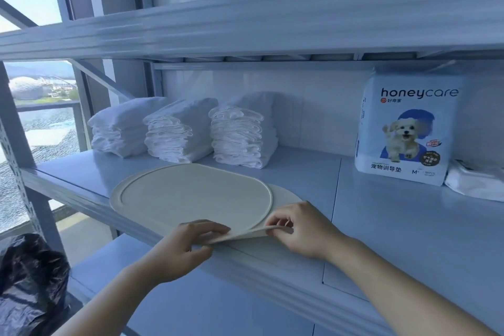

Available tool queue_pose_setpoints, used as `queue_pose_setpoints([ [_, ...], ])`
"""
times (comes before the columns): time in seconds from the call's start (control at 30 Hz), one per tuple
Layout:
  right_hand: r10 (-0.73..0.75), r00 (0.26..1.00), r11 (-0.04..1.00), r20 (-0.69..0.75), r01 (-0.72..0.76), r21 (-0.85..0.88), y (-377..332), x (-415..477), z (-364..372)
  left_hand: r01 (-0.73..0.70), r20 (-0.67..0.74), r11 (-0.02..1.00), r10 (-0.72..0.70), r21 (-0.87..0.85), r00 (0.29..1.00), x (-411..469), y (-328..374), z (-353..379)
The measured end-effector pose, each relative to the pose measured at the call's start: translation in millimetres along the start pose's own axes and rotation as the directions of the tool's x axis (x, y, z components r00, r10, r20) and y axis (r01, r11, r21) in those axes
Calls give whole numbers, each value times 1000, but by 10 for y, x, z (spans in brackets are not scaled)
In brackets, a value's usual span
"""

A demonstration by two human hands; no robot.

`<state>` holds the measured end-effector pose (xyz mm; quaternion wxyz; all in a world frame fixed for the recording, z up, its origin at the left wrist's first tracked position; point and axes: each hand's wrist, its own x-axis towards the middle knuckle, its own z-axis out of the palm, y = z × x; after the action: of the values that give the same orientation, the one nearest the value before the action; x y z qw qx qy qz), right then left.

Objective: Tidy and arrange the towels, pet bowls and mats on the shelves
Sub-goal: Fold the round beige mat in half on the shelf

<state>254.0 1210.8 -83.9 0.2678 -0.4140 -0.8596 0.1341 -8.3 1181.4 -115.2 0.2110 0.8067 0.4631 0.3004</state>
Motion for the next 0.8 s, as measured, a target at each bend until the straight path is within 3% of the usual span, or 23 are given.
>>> queue_pose_setpoints([
  [0.2, -44, 998, 998, -35, 42, -42, 163, -60, -176, -10, -130, 988, 30, 151, 991, 170, 37, 130],
  [0.4, 7, 997, 998, -73, -12, -67, 493, -279, -468, 9, -224, 983, 32, 181, 974, 390, 384, 531],
  [0.8, 121, 983, 988, -137, -132, -74, 1322, -1423, -1335, -90, -157, 983, 116, 162, 981, 825, 1497, 1662],
])
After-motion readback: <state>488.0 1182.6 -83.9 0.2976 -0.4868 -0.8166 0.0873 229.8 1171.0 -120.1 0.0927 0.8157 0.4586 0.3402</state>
